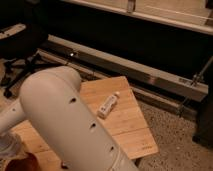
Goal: Drag the ceramic bowl in a circle
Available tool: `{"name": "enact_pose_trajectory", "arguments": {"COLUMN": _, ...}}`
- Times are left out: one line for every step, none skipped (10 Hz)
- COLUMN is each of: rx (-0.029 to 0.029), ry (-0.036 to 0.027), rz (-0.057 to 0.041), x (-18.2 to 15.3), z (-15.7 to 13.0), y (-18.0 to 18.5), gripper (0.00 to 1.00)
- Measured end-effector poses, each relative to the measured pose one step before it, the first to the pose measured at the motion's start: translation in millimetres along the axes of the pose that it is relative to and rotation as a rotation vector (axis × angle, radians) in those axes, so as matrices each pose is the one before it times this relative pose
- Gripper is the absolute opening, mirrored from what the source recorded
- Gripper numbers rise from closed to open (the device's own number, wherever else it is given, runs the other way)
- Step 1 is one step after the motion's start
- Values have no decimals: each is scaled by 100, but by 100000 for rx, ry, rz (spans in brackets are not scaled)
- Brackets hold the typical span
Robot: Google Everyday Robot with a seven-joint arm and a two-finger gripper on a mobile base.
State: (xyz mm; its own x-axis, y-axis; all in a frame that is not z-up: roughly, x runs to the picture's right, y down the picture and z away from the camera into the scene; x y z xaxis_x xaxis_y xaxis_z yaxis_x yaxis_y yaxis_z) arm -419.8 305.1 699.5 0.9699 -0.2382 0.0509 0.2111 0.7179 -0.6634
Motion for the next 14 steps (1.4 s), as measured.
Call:
{"name": "enact_pose_trajectory", "arguments": {"rx": 2554, "ry": -2410, "rz": -3237, "x": -2280, "z": -622, "y": -1553, "gripper": 0}}
{"name": "enact_pose_trajectory", "arguments": {"rx": 3189, "ry": -1896, "rz": -1685, "x": -1795, "z": -721, "y": -2275, "gripper": 0}}
{"name": "enact_pose_trajectory", "arguments": {"rx": 2107, "ry": -1141, "rz": -68, "x": -906, "z": -404, "y": -1745, "gripper": 0}}
{"name": "enact_pose_trajectory", "arguments": {"rx": 1553, "ry": -899, "rz": 1034, "x": -439, "z": -297, "y": -1549, "gripper": 0}}
{"name": "enact_pose_trajectory", "arguments": {"rx": 1865, "ry": -266, "rz": 2886, "x": 248, "z": -166, "y": -2097, "gripper": 0}}
{"name": "enact_pose_trajectory", "arguments": {"rx": 1460, "ry": 798, "rz": 4830, "x": 1201, "z": 37, "y": -2141, "gripper": 0}}
{"name": "enact_pose_trajectory", "arguments": {"rx": 871, "ry": 1564, "rz": 5221, "x": 1675, "z": 196, "y": -1592, "gripper": 0}}
{"name": "enact_pose_trajectory", "arguments": {"rx": 454, "ry": 2602, "rz": 6486, "x": 2465, "z": 439, "y": -1371, "gripper": 0}}
{"name": "enact_pose_trajectory", "arguments": {"rx": 263, "ry": 2517, "rz": 6676, "x": 2642, "z": 343, "y": -1020, "gripper": 0}}
{"name": "enact_pose_trajectory", "arguments": {"rx": -40, "ry": 2509, "rz": 7520, "x": 2973, "z": 293, "y": -866, "gripper": 0}}
{"name": "enact_pose_trajectory", "arguments": {"rx": -379, "ry": 1817, "rz": 5066, "x": 2139, "z": 293, "y": -465, "gripper": 0}}
{"name": "enact_pose_trajectory", "arguments": {"rx": -512, "ry": 2715, "rz": 8113, "x": 3601, "z": 518, "y": -679, "gripper": 0}}
{"name": "enact_pose_trajectory", "arguments": {"rx": -513, "ry": 2024, "rz": 5166, "x": 2572, "z": 504, "y": -259, "gripper": 0}}
{"name": "enact_pose_trajectory", "arguments": {"rx": -819, "ry": 1414, "rz": 3634, "x": 1950, "z": 401, "y": 112, "gripper": 0}}
